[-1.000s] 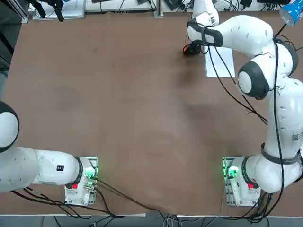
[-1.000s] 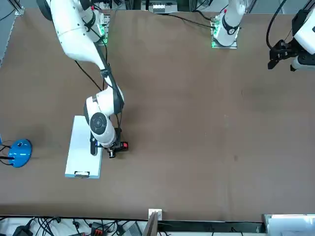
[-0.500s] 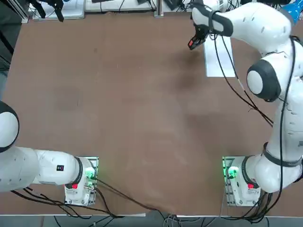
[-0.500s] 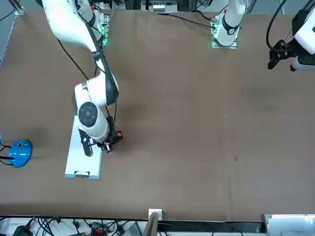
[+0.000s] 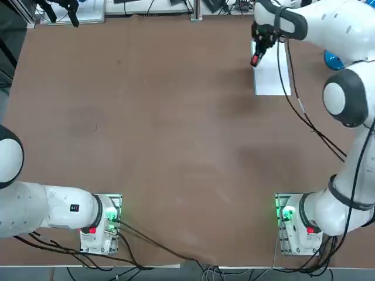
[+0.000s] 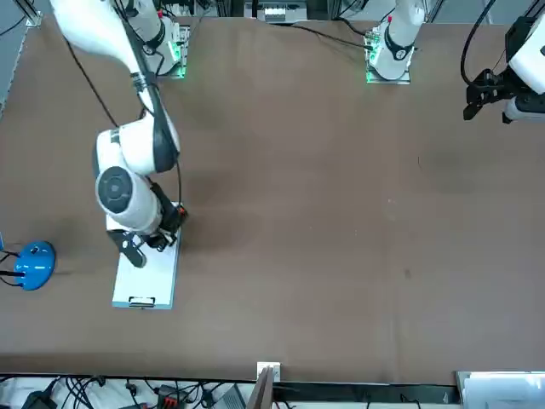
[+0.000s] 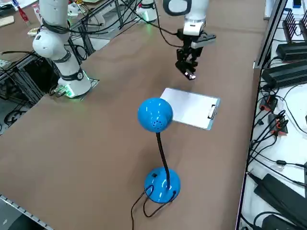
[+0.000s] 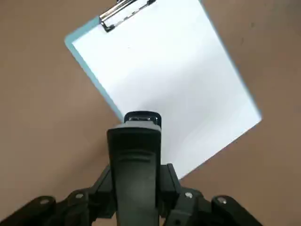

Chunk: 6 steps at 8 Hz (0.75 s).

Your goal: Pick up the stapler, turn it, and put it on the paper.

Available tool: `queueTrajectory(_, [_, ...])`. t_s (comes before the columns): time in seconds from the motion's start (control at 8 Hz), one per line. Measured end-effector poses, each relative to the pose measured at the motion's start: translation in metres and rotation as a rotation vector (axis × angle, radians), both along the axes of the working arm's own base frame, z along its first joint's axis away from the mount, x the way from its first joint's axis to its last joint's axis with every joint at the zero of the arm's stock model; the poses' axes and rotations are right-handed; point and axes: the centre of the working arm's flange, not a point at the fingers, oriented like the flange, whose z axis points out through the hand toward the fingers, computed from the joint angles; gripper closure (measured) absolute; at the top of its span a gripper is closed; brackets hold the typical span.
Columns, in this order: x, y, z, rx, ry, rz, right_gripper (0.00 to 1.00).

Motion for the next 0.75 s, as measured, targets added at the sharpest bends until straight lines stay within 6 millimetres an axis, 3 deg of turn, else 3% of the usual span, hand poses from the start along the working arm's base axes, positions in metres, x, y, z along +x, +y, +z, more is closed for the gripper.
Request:
queueTrajectory(0.38, [-0.006, -0.062, -0.016, 0.118, 0.027, 0.293, 0.59])
queueTrajectory(0.75, [-0.020, -0.100, -0.077, 0.115, -0.134, 0.468, 0.59])
